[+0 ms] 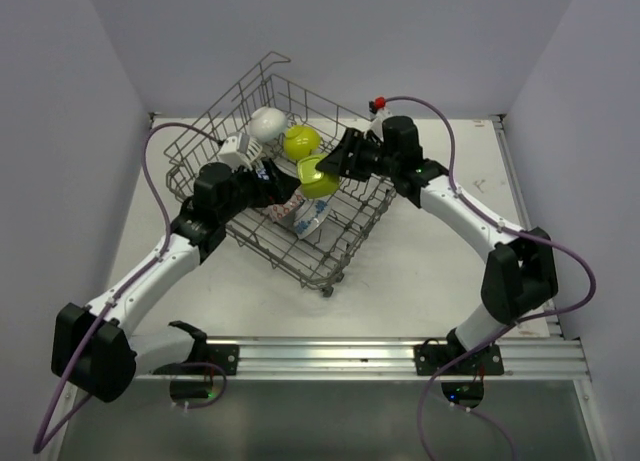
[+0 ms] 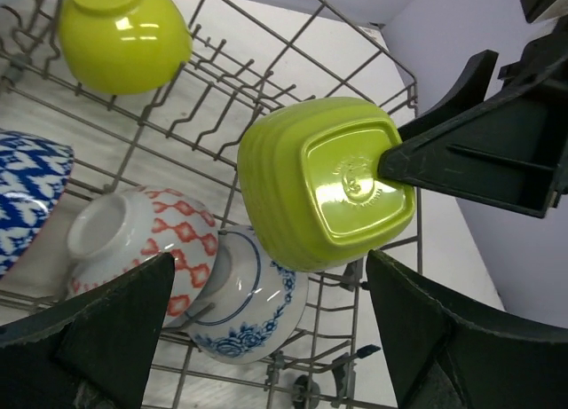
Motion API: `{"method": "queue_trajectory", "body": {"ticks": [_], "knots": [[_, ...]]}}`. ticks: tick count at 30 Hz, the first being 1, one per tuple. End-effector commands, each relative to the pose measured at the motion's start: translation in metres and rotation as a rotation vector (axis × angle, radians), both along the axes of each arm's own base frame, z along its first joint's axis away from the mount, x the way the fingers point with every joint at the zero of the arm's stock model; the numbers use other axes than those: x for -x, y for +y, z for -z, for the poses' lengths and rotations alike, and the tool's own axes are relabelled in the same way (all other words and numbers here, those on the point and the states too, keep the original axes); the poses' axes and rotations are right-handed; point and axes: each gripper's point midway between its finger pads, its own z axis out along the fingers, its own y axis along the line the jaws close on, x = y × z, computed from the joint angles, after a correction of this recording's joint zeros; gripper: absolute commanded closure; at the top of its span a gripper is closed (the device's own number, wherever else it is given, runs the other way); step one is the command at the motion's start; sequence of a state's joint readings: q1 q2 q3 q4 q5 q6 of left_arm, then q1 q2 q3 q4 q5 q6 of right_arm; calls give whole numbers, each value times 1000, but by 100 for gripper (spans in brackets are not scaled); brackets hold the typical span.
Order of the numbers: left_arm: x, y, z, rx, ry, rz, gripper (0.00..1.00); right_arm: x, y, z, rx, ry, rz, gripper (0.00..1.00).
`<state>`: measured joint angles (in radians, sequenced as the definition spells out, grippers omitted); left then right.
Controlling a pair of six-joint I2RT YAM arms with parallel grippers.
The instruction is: Unload the bowls from the dish rack
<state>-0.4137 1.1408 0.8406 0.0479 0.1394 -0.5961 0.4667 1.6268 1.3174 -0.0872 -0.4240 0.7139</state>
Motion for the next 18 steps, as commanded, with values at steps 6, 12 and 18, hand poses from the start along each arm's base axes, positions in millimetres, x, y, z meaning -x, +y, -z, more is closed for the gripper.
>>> {"method": "queue_trajectory", "body": {"ticks": [6, 12, 18], "knots": [[-7, -38, -33, 235, -42, 119, 8, 24, 11, -60, -152, -138, -106, 55], [-7, -42, -28, 280, -39, 131, 10, 35, 20, -59, -224, -114, -145, 48], [-4, -43, -12, 308, 5, 126, 20, 41, 25, -65, -315, -104, -160, 45]]}}
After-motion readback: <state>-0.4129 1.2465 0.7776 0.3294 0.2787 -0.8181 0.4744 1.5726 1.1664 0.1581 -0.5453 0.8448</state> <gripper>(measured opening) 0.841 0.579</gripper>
